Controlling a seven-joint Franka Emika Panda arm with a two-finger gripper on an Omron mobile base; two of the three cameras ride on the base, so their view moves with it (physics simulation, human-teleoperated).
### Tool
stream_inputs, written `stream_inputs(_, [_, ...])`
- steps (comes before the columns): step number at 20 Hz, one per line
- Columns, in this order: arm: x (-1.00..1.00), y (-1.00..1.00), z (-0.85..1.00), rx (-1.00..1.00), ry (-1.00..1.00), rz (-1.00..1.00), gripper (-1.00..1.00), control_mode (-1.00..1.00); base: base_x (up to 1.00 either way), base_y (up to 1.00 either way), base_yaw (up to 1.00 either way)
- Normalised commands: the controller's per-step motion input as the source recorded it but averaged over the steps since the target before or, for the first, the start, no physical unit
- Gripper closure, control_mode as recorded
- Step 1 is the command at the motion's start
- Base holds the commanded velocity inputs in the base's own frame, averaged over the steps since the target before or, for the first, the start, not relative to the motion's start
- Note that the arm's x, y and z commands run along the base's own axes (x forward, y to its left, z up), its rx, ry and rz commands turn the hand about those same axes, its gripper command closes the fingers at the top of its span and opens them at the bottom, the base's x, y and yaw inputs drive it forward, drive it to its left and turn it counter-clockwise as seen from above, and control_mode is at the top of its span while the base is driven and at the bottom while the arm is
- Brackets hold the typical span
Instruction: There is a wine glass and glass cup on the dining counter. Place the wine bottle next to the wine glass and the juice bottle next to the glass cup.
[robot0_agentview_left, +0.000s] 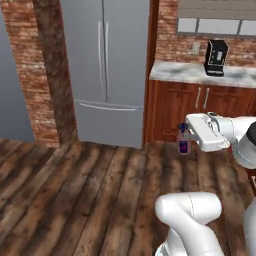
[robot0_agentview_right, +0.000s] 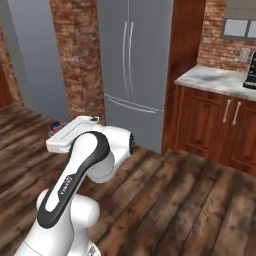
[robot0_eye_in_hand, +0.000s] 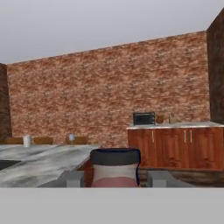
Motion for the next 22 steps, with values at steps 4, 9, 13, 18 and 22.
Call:
stream_inputs(4, [0.00,0.00,0.00,0.00,0.00,0.00,1.00,1.00,0.03,0.00,0.56])
stream_inputs(9, [0.00,0.00,0.00,0.00,0.00,0.00,1.00,1.00,0.22,0.00,0.56])
stream_inputs(13, [0.00,0.00,0.00,0.00,0.00,0.00,1.00,1.00,0.45,0.00,0.55])
stream_inputs(18, [0.00,0.00,0.00,0.00,0.00,0.00,1.00,1.00,0.66,0.00,0.50])
stream_inputs(22, [0.00,0.00,0.00,0.00,0.00,0.00,1.00,1.00,0.91,-0.02,0.39])
